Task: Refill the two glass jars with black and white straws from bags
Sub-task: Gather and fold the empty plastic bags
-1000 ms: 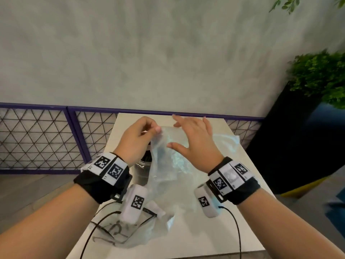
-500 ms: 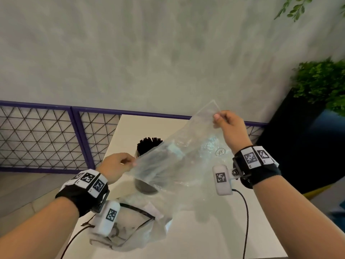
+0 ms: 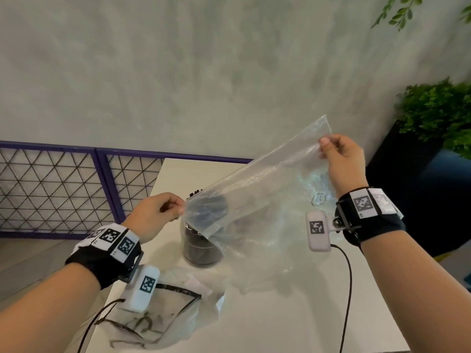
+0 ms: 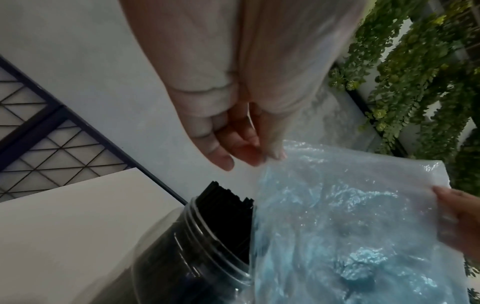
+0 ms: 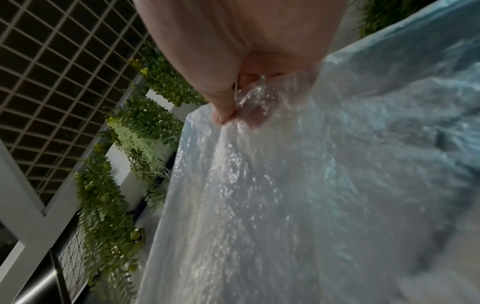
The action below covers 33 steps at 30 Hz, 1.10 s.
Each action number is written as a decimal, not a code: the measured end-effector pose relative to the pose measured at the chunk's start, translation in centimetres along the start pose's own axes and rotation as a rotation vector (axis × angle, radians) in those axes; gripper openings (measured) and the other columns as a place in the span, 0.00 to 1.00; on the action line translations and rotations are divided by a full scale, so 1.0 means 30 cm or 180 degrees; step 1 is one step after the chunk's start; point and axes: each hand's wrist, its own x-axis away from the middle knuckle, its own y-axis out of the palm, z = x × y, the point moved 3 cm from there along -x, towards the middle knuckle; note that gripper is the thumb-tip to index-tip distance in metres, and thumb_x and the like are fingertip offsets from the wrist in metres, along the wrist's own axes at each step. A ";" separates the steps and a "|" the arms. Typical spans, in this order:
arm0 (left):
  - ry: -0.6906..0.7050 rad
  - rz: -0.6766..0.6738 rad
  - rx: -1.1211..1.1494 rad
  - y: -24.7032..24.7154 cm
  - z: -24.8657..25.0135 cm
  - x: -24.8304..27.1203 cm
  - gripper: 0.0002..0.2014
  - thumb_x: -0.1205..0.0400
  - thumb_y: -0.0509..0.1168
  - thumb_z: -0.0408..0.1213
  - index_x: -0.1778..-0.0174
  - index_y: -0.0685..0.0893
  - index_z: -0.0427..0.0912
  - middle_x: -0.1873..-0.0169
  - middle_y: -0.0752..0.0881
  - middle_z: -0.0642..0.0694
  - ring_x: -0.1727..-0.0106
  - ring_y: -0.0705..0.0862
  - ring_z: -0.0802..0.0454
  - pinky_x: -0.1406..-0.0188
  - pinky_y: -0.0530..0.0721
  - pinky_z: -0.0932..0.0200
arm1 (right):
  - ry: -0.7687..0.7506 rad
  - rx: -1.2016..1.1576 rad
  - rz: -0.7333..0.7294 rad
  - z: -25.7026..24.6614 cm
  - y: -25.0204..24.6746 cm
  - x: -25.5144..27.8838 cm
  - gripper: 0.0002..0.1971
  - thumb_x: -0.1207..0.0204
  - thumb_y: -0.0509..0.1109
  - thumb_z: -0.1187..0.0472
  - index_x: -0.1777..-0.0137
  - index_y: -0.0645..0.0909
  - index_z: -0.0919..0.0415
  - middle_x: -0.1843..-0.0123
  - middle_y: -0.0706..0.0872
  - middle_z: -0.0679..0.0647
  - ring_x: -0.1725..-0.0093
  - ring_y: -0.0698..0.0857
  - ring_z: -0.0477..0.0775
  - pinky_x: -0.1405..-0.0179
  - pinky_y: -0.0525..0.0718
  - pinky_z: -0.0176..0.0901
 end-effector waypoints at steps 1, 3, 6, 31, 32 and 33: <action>0.0009 -0.0044 -0.0018 0.001 0.001 0.001 0.09 0.21 0.69 0.29 0.55 0.84 0.51 0.60 0.87 0.49 0.56 0.84 0.52 0.48 0.83 0.59 | -0.0013 -0.0002 0.0031 -0.008 -0.007 -0.007 0.04 0.18 0.65 0.62 0.53 0.79 0.52 0.63 0.82 0.46 0.71 0.80 0.32 0.61 0.77 0.23; -0.0008 -0.0079 0.0017 0.004 0.006 0.002 0.13 0.21 0.69 0.26 0.53 0.84 0.52 0.56 0.87 0.51 0.54 0.84 0.54 0.48 0.83 0.62 | -0.0044 -0.0037 0.0124 -0.024 -0.021 -0.022 0.06 0.18 0.65 0.62 0.55 0.78 0.51 0.63 0.82 0.46 0.71 0.79 0.32 0.63 0.76 0.22; -0.0220 0.0023 0.0682 0.020 0.011 0.002 0.08 0.20 0.67 0.28 0.52 0.83 0.47 0.55 0.87 0.46 0.53 0.86 0.51 0.51 0.86 0.62 | -0.0069 -0.0087 0.0158 -0.040 -0.027 -0.030 0.10 0.18 0.65 0.63 0.58 0.77 0.47 0.63 0.81 0.46 0.71 0.80 0.32 0.63 0.76 0.22; -0.1648 0.0636 0.3036 0.151 -0.050 -0.057 0.04 0.19 0.68 0.39 0.59 0.82 0.46 0.64 0.83 0.52 0.62 0.80 0.60 0.59 0.76 0.65 | 0.0316 -0.0302 0.0044 -0.010 -0.047 0.075 0.06 0.17 0.64 0.64 0.46 0.80 0.64 0.63 0.81 0.50 0.69 0.80 0.31 0.61 0.76 0.20; -0.1649 0.0648 0.3064 0.154 -0.051 -0.059 0.04 0.18 0.67 0.39 0.59 0.81 0.47 0.63 0.83 0.53 0.62 0.79 0.60 0.59 0.76 0.64 | 0.0334 -0.0306 0.0025 -0.007 -0.049 0.082 0.06 0.17 0.64 0.63 0.46 0.81 0.64 0.63 0.81 0.50 0.69 0.80 0.31 0.61 0.76 0.20; -0.1634 0.0660 0.3061 0.157 -0.051 -0.061 0.04 0.18 0.66 0.38 0.59 0.81 0.48 0.63 0.83 0.53 0.61 0.79 0.60 0.59 0.75 0.64 | 0.0353 -0.0304 0.0016 -0.002 -0.051 0.087 0.06 0.17 0.64 0.63 0.46 0.80 0.64 0.63 0.81 0.50 0.69 0.80 0.31 0.60 0.77 0.20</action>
